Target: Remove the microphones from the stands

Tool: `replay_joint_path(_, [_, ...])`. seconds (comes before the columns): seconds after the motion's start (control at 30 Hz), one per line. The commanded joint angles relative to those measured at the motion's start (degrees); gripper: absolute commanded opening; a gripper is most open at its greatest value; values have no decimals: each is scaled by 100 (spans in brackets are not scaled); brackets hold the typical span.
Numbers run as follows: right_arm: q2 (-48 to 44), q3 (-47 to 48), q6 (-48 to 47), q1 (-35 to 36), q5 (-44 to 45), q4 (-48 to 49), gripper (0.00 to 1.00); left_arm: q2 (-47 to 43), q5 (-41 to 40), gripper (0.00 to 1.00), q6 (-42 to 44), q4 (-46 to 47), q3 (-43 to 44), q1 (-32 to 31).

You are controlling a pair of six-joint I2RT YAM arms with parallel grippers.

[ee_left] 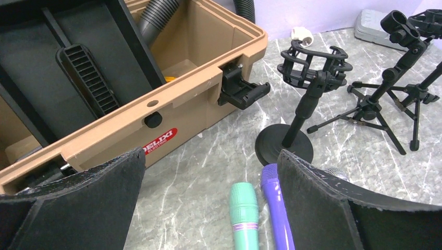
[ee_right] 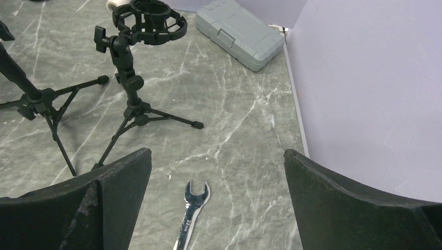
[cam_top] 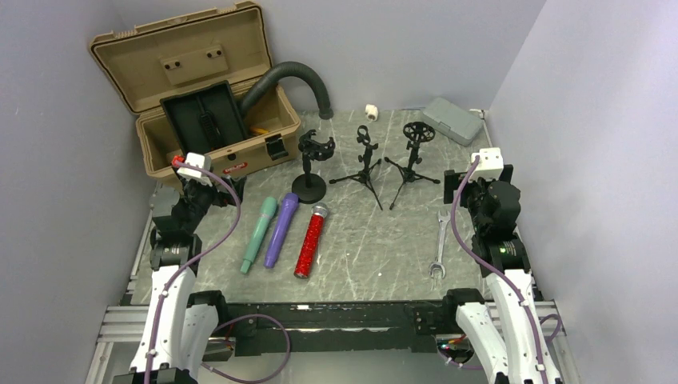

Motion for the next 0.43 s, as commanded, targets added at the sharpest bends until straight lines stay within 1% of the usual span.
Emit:
replay_joint_path(0.0, [-13,-3,-49,-23,8,196,100,-53,317,99,-160,66,125,87])
replay_joint_path(0.4, [-17,20,-29,-23,54,199,100,-67,567,99,-152,-32,154,250])
